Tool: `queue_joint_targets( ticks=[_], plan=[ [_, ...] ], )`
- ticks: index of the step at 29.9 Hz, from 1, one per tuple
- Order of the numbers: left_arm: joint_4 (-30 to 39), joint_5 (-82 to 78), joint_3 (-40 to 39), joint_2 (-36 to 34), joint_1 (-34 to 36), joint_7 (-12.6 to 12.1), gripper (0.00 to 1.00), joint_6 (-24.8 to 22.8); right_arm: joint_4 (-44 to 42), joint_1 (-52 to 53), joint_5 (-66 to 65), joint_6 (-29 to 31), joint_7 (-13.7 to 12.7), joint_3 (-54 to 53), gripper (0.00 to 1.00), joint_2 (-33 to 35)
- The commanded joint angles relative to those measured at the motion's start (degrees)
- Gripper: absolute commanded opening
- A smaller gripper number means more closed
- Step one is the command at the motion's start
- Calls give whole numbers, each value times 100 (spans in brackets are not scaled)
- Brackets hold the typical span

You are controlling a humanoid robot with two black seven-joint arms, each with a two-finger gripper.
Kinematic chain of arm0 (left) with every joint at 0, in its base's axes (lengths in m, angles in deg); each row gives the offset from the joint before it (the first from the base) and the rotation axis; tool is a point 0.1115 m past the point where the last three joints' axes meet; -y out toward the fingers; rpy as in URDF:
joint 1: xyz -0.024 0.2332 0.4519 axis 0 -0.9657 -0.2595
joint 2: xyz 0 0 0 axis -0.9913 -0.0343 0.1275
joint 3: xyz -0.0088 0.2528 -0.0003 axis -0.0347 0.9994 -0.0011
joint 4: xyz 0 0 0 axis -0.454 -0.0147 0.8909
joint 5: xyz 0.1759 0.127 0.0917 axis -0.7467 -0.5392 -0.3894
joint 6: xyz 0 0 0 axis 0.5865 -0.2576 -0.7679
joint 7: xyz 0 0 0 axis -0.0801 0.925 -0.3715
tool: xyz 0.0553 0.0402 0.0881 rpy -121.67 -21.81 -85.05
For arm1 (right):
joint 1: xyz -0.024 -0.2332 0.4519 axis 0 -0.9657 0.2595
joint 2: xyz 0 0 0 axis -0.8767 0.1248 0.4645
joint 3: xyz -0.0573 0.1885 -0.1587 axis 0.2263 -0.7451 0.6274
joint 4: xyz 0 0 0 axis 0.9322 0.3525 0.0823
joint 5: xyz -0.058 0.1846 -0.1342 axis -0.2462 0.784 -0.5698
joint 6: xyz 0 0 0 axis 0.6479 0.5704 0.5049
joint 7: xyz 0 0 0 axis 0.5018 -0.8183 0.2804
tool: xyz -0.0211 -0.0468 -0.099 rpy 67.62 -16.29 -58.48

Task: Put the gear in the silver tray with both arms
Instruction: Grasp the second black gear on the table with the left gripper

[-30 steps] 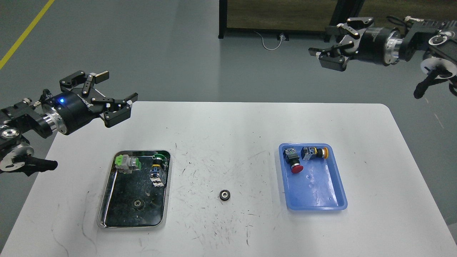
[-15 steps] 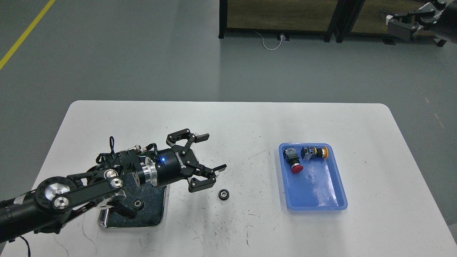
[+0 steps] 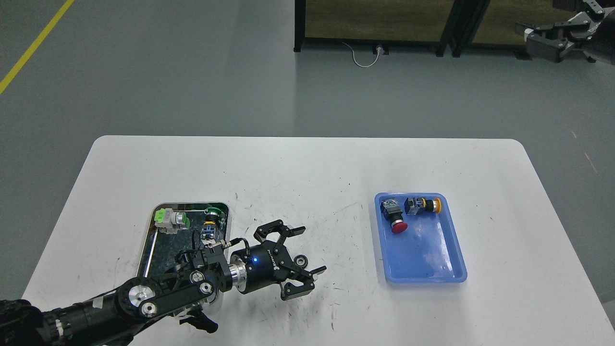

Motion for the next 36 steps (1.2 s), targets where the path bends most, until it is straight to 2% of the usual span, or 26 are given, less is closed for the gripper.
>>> queue_joint_targets(
  ticks=[1, 9, 20, 24, 36],
  plan=[
    [-163, 92, 36, 31, -137, 15, 98, -9, -24, -40, -6, 0, -1, 0, 83, -17],
    [-409, 101, 54, 180, -507, 112, 98, 0, -24, -58, -6, 0, -1, 0, 83, -35],
    [-804, 364, -25, 435, -472, 85, 93, 44, -24, -66, -15, 0, -1, 0, 83, -35],
    [-945, 364, 28, 470, -481, 112, 88, 44, -24, -66, -6, 0, -1, 0, 83, -35],
    [-1007, 373, 45, 515, -437, 77, 67, 35, -15, -75, -15, 0, -1, 0, 83, 0]
  ],
)
